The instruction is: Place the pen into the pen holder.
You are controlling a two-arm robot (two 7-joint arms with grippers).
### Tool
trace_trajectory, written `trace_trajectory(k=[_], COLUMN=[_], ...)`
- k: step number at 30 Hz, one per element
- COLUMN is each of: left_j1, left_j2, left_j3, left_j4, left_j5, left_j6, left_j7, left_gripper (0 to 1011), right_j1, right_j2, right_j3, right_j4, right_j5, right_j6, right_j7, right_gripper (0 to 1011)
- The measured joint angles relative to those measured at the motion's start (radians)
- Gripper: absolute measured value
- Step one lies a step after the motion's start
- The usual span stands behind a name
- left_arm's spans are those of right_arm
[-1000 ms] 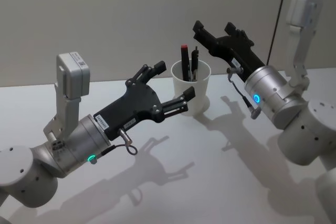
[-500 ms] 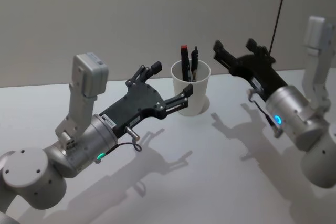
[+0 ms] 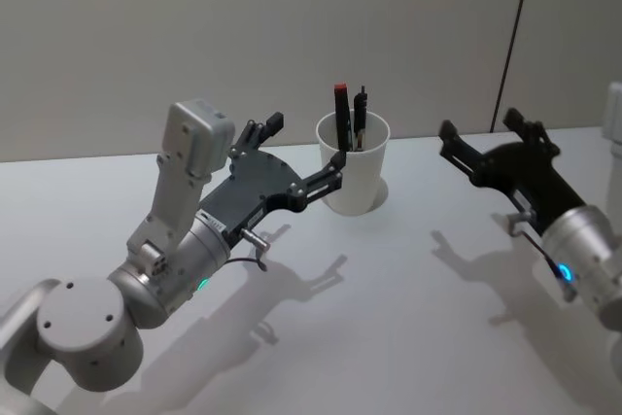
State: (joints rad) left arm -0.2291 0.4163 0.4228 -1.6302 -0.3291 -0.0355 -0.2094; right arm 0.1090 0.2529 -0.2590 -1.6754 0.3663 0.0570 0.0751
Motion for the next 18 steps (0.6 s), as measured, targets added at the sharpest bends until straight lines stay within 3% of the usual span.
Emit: trace_trajectory(k=[10,18], left_j1=[-0.005,-0.008], left_j2=[-0.022,-0.033], left_j3=[0.021,0.031], left_j4=[0.003,0.004], left_j5=[0.084,0.124], left_j6=[0.033,0.048], left_j7=[0.129,0.19], left_gripper=[1001,1001], right_j1=[-0.09,-0.121], right_j2=[0.062,0.083], right_j3=[0.025,0.033], right_j4=[-0.067,-0.09], right_j5=[-0.058,-0.077], right_j6=[-0.017,-0.023], right_j7=[-0.006,-0.009], right_gripper=[1001,1002])
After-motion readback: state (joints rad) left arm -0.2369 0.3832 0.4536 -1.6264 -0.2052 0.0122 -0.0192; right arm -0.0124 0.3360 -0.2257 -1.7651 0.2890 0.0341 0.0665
